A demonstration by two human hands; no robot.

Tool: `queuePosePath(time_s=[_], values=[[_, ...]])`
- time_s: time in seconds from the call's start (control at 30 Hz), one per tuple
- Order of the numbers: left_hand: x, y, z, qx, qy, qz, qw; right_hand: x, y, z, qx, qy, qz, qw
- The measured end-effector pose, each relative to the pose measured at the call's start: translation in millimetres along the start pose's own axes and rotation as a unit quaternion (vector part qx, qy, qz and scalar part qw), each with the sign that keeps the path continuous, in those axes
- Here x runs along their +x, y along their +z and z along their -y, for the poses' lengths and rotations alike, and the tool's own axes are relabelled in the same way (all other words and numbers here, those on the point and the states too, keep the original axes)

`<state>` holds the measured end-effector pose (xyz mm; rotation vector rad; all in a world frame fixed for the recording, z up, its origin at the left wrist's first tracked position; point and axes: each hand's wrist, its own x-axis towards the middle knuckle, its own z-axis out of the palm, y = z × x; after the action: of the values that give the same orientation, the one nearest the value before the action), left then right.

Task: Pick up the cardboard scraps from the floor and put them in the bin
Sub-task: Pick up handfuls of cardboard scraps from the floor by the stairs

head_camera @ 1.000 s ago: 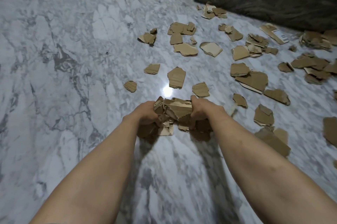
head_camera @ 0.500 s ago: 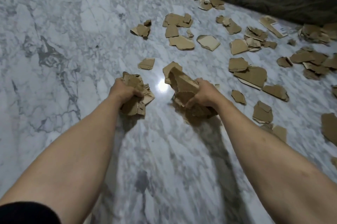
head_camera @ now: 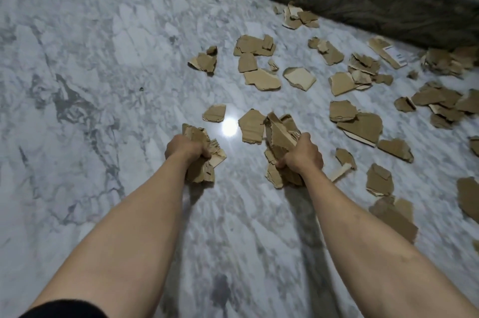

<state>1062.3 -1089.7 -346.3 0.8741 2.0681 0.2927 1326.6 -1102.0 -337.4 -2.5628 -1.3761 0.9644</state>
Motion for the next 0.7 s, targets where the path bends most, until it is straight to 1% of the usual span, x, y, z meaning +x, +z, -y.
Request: queuePosePath(time_s=[0.07,0.17,0.27,0.33,0.4,0.5,0.57,0.63,0.7], values=[[-4,0,-3,0.019,0.012,-0.01,1.0,-10,6,2,0.029,0.016,-0.017,0.999],[-17,1,-11,0.027,0.043,-0.033,0.998,-25,8,10,0.127,0.045,0.005,0.991],[-22,-9,-17,0.002,0.046,0.002,0.999,-32,-4,26,0.276,0.044,0.035,0.959],[-20,-22,-25,-0.001,0.059,0.021,0.998,-30,-14,44,0.322,0.028,0.069,0.944],[-12,-36,-37,0.008,0.072,0.03,0.997,-20,-22,66,0.288,0.006,0.104,0.952],[11,-42,-54,0.011,0.072,0.048,0.996,6,-17,100,0.134,-0.053,0.145,0.979],[33,-36,-63,0.029,0.086,0.072,0.993,31,-5,113,0.04,-0.061,0.162,0.984],[52,-23,-71,0.081,0.101,0.103,0.986,48,7,119,-0.047,-0.058,0.165,0.983],[66,-10,-78,0.15,0.122,0.103,0.976,64,12,123,-0.093,-0.053,0.141,0.984]])
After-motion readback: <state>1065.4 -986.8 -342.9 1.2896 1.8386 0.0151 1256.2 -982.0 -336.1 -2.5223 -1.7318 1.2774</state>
